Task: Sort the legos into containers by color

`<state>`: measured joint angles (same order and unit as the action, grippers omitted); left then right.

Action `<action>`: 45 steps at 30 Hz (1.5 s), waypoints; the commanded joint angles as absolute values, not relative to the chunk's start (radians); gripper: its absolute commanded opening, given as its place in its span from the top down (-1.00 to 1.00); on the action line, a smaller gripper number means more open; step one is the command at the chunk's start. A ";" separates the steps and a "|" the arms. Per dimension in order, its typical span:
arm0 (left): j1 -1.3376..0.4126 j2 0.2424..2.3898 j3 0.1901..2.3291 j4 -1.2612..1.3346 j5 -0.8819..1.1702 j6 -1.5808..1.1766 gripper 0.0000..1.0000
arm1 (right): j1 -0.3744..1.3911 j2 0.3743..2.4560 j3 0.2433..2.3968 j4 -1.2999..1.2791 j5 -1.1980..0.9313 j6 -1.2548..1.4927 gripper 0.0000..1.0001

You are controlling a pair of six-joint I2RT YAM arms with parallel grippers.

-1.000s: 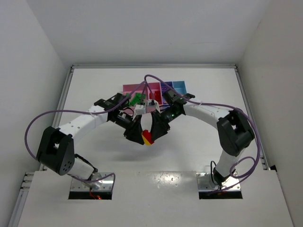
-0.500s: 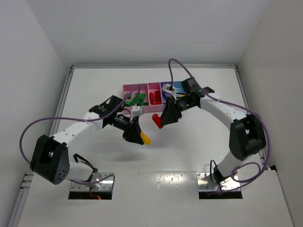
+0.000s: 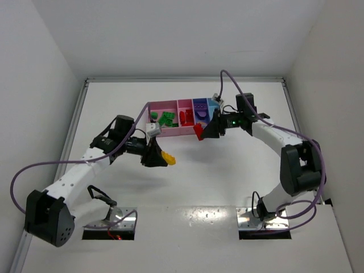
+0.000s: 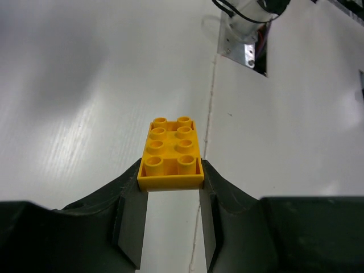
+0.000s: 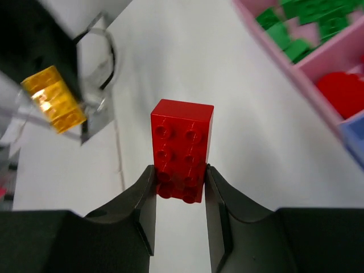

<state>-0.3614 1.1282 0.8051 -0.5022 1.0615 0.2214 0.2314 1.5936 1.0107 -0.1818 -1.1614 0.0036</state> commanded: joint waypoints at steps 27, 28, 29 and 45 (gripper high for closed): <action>-0.235 1.085 0.841 -0.350 0.901 0.100 0.98 | 0.327 2.128 1.585 0.025 -0.703 0.347 -0.41; -0.235 1.094 0.841 -0.328 0.900 0.072 0.98 | 0.327 2.119 1.572 0.025 -0.703 0.338 -0.41; -0.235 1.094 0.841 -0.304 0.876 0.054 0.98 | 0.327 2.105 1.563 0.015 -0.703 0.337 -0.41; -0.577 1.813 1.389 0.061 0.506 -0.190 0.98 | 0.111 0.993 0.920 -0.276 -0.374 0.000 -0.65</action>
<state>-0.5358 1.7111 1.2705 -0.0025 0.5865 -0.1589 0.1196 1.0107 1.0122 -0.1452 -0.4633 0.0700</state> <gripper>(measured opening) 0.417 0.820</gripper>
